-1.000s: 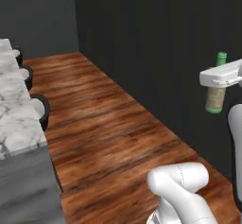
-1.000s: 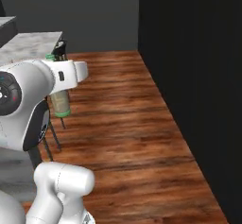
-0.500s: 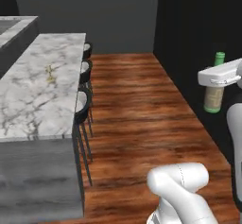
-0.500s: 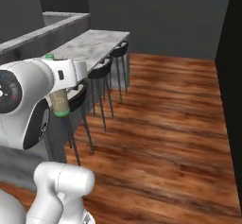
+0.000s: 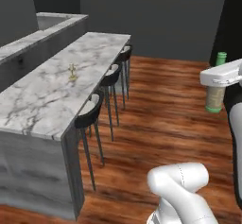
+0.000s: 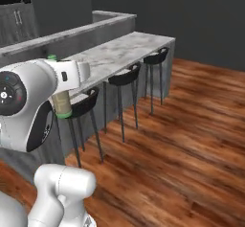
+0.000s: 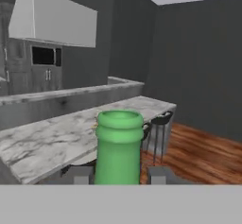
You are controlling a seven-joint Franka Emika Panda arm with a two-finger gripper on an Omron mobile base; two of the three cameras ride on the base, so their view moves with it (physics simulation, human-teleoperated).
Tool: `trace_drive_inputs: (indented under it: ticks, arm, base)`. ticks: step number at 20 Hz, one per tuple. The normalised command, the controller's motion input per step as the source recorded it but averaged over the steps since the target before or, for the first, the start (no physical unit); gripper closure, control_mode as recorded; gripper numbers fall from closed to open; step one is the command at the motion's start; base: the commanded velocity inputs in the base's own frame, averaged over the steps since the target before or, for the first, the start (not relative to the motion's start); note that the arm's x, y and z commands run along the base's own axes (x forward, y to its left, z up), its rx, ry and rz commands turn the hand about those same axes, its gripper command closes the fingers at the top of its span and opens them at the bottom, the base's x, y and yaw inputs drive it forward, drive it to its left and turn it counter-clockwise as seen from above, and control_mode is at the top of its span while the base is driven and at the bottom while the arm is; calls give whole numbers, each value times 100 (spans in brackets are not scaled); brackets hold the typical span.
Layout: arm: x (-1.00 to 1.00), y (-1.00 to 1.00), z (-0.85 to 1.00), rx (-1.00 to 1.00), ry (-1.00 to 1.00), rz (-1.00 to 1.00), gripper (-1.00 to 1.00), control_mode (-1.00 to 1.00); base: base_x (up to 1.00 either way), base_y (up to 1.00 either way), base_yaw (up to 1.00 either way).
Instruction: Get the candle and the beer from the cabinet and move them to the dining counter.
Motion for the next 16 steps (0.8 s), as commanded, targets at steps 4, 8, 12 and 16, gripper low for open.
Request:
trace_drive_inputs:
  ticks: [4, 8, 12, 16]
  arm:
    - [0, 0, 0, 0, 0, 0, 100, 100]
    - [0, 0, 0, 0, 0, 0, 100, 100]
    - [0, 0, 0, 0, 0, 0, 100, 100]
    - [0, 0, 0, 0, 0, 0, 100, 100]
  base:
    - [48, -70, 63]
    - [26, -85, 57]
    - [24, -97, 53]
    - [26, -100, 51]
